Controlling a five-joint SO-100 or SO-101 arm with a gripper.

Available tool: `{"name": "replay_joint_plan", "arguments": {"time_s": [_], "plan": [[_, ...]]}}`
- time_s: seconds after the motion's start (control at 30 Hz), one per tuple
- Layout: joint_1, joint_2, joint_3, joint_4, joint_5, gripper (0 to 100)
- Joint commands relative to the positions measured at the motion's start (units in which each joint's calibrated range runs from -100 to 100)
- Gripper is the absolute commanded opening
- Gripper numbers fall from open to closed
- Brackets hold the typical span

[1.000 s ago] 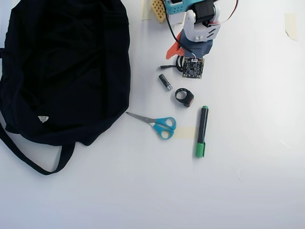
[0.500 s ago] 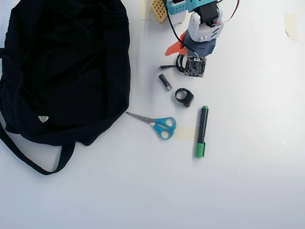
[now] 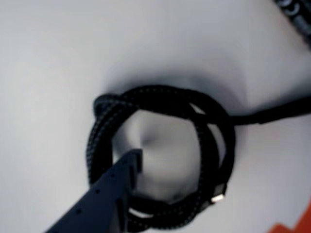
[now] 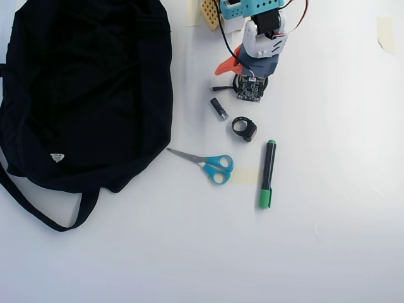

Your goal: Put the cable into the black bag

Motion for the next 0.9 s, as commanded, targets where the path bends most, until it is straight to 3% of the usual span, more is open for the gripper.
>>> {"name": "replay_joint_plan", "arguments": {"time_s": [0.0,0.23,0.5,0.87], "plan": [[-0.01,-0.53,1.68,-3.6,-0.29,43],[-0.01,-0.45,6.63,-9.71,-0.34,43],[0.07,-0.53,6.45,-9.71,-0.34,18],[0.07,-0.53,6.27,-9.71,-0.34,8]]}}
